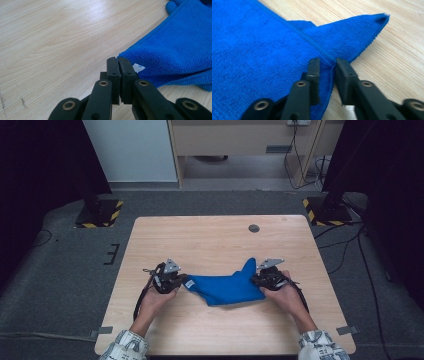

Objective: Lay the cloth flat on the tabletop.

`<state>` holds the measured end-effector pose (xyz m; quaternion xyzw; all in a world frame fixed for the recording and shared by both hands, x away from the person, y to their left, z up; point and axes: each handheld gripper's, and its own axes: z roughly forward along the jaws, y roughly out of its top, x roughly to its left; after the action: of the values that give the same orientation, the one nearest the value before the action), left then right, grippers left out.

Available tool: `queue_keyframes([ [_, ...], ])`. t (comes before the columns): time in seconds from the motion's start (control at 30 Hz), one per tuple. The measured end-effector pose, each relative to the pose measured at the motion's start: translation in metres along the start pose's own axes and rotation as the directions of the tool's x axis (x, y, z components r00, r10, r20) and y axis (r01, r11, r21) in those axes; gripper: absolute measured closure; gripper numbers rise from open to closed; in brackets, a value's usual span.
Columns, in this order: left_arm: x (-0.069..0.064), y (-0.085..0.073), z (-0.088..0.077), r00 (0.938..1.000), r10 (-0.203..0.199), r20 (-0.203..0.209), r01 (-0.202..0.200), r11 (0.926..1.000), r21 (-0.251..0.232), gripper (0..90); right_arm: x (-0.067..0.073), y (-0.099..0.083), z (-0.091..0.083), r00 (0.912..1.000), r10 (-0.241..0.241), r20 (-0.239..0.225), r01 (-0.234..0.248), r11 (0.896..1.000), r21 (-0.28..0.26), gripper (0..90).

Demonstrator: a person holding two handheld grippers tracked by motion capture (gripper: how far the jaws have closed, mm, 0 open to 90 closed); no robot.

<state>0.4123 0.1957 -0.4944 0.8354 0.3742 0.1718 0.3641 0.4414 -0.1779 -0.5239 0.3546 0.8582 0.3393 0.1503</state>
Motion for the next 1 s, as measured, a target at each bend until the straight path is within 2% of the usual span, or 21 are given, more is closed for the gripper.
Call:
queue_keyframes([
  [0.1,0.000,0.000,-0.001,1.0000,0.001,-0.001,-0.001,1.0000,-0.003,87.7,0.004,0.001,-0.002,0.9997,-0.024,0.009,0.024,1.000,0.014,83.3],
  [0.2,0.000,0.001,-0.002,1.0000,-0.001,-0.003,0.001,1.0000,-0.007,87.7,0.006,0.000,-0.007,0.9996,-0.025,0.011,0.025,1.000,0.010,87.0],
  [0.33,0.000,0.002,-0.006,1.0000,-0.001,-0.001,0.001,0.9998,-0.019,87.8,0.007,-0.003,-0.017,0.9995,-0.032,0.009,0.032,0.999,0.000,87.8],
  [0.5,-0.005,0.002,-0.013,0.9996,0.007,0.026,-0.006,0.9998,-0.018,87.8,0.006,-0.005,-0.033,0.9997,0.023,-0.010,-0.023,0.999,-0.021,88.7],
  [0.63,-0.014,-0.004,-0.017,0.9985,0.035,0.043,-0.035,0.9994,0.005,87.8,0.011,-0.012,-0.039,0.9991,0.023,-0.035,-0.023,1.000,0.005,88.4],
  [0.67,-0.016,-0.006,-0.017,0.9982,0.039,0.045,-0.040,0.9992,0.010,87.8,0.012,-0.013,-0.040,0.9993,0.021,-0.031,-0.020,1.000,0.003,86.6],
  [0.73,-0.019,-0.009,-0.017,0.9975,0.048,0.052,-0.049,0.9986,0.020,87.8,0.012,-0.014,-0.042,0.9992,0.040,-0.008,-0.040,0.999,-0.014,76.7],
  [0.9,-0.023,-0.015,-0.020,0.9954,0.071,0.064,-0.074,0.9965,0.039,87.7,0.010,-0.009,-0.047,0.9981,0.061,0.009,-0.060,0.996,-0.060,69.4],
  [1.0,-0.021,-0.020,-0.021,0.9950,0.078,0.063,-0.081,0.9952,0.055,87.7,0.011,-0.007,-0.038,0.9989,0.047,0.002,-0.047,0.997,-0.060,64.8],
])
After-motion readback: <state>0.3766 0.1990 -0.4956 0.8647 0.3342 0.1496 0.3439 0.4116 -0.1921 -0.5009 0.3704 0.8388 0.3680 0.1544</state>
